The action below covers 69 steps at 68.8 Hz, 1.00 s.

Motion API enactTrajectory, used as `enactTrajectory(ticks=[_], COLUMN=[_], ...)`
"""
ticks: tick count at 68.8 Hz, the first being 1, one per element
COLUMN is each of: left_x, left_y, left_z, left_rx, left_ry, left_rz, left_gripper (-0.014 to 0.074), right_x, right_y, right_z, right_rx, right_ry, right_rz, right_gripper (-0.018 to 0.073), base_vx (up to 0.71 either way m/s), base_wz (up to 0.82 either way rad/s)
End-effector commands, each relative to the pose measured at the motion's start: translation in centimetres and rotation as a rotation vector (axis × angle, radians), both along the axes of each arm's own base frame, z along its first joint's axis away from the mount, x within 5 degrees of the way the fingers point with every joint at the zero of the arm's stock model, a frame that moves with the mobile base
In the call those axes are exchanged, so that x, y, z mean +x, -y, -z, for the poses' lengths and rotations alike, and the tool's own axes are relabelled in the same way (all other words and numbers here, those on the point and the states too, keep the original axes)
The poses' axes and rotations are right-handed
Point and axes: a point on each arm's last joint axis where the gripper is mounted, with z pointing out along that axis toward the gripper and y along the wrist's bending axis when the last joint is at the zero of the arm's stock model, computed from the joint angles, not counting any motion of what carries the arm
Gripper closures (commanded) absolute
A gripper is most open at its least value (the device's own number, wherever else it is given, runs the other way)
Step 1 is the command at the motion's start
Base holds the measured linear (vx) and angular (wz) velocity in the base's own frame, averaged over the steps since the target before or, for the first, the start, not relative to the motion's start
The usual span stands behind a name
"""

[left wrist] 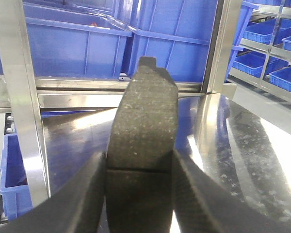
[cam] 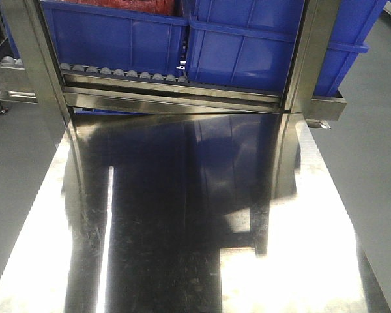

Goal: Move and align brake pads A on conveyor
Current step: 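Lift the brake pad with the right gripper off the table, then drive the base backward and turn away from the steel table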

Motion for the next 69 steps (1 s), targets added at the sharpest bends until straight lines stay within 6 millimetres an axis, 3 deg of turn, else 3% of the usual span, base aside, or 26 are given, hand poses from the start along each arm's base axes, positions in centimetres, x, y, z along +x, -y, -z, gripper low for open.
enactTrajectory(ticks=[1, 31, 69], left_x=[-0.08, -0.08, -0.08], left_y=[0.14, 0.13, 0.13], left_z=[-1.61, -1.61, -1.61], left_rx=[-0.042, -0.041, -0.041], left_ry=[0.104, 0.104, 0.104], left_rz=[0.025, 0.025, 0.025], left_gripper=[0.0603, 0.0603, 0.0603], right_x=[0.12, 0.12, 0.12], right_y=[0.21, 0.21, 0.21], right_z=[-1.7, -1.7, -1.69], right_rx=[0.016, 0.016, 0.016], right_ry=[0.11, 0.11, 0.109], right_rz=[0.028, 0.028, 0.028], right_gripper=[0.0561, 0.0561, 0.0561], base_vx=[0.0, -0.04, -0.21], base_wz=[0.0, 0.15, 0.84])
